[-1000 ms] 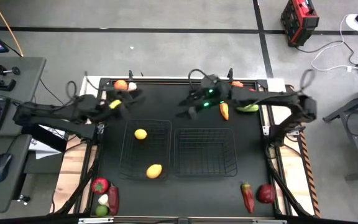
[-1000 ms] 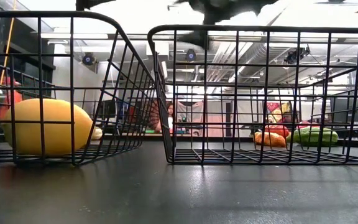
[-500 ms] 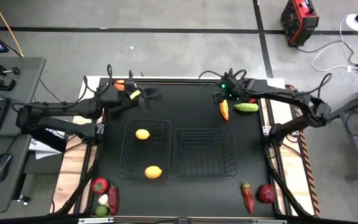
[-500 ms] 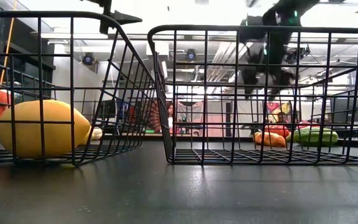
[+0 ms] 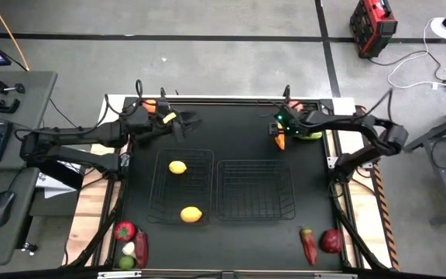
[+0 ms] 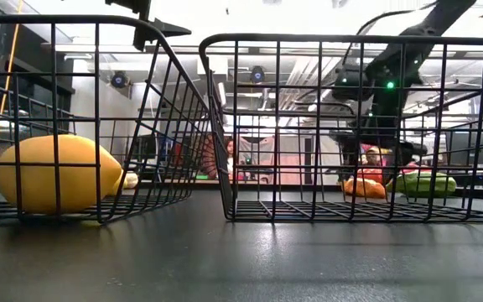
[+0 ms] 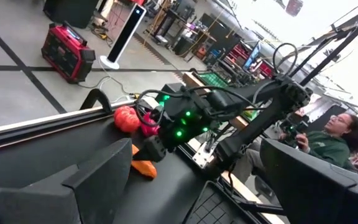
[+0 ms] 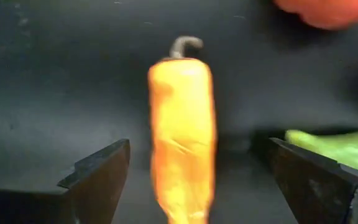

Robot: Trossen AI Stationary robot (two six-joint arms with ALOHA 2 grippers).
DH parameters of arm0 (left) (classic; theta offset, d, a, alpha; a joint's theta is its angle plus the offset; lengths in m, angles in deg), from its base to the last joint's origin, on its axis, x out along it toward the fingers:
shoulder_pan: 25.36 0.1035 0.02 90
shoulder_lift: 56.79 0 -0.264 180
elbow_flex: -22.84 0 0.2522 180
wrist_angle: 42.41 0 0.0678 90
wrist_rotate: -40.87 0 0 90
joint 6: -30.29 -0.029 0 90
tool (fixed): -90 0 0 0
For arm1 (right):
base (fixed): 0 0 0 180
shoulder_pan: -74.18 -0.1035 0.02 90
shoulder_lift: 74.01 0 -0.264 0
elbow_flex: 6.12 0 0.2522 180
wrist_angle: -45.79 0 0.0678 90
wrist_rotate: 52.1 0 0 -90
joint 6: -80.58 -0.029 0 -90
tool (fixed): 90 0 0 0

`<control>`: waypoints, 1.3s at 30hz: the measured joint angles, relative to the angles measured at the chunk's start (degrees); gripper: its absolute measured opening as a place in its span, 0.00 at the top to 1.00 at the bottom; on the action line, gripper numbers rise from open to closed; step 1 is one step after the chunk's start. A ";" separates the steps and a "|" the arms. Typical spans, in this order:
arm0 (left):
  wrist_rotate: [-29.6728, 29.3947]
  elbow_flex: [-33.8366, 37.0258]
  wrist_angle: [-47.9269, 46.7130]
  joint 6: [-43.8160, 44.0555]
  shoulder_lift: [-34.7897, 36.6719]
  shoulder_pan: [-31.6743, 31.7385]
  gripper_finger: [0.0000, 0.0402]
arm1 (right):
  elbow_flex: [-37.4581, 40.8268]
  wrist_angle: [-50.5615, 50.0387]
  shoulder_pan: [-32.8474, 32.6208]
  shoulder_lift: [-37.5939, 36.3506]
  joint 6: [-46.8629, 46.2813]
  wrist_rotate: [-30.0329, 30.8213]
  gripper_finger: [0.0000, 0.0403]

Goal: Sort produce into baskets
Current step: Put the orange chili pepper into the right wire basket

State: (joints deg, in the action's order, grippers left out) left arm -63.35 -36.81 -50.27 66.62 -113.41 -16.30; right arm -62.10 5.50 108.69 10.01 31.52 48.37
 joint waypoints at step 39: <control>4.26 0.07 1.06 -6.60 12.48 1.79 0.14 | -3.78 10.65 -11.50 -23.62 26.94 -20.56 0.77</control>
State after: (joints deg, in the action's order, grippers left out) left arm -59.08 -36.74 -49.21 60.02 -100.93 -14.51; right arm -65.88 16.14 97.19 -13.62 58.47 27.81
